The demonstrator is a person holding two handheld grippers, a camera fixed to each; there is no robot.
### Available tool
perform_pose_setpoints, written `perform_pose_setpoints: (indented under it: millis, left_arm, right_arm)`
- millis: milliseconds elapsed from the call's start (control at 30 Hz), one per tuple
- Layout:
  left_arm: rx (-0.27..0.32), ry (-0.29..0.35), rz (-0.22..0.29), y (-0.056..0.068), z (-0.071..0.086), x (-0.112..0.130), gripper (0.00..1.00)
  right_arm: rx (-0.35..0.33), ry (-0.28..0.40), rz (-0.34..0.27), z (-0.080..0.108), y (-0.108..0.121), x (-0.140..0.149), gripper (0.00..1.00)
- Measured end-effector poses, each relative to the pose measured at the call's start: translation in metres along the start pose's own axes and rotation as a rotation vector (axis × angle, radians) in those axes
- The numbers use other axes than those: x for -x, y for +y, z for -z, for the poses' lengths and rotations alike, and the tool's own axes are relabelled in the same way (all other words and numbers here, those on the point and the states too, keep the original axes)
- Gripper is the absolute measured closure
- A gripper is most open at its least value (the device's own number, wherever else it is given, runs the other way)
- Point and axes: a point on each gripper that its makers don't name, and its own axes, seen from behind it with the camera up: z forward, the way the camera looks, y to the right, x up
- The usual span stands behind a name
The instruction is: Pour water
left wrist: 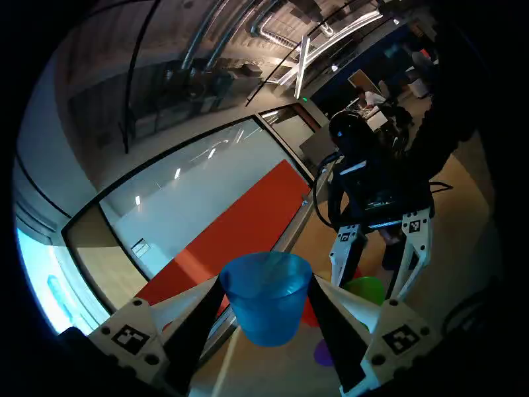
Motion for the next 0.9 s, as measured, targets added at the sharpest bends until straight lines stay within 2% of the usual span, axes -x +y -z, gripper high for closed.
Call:
perform_pose_setpoints:
  millis: [900]
  left_arm:
    - [-0.003, 0.001, -0.117, 0.0074, -0.0022, -0.0021, 0.14]
  right_arm:
    - [-0.014, 0.006, 0.002, 0.0014, -0.0062, -0.0032, 0.10]
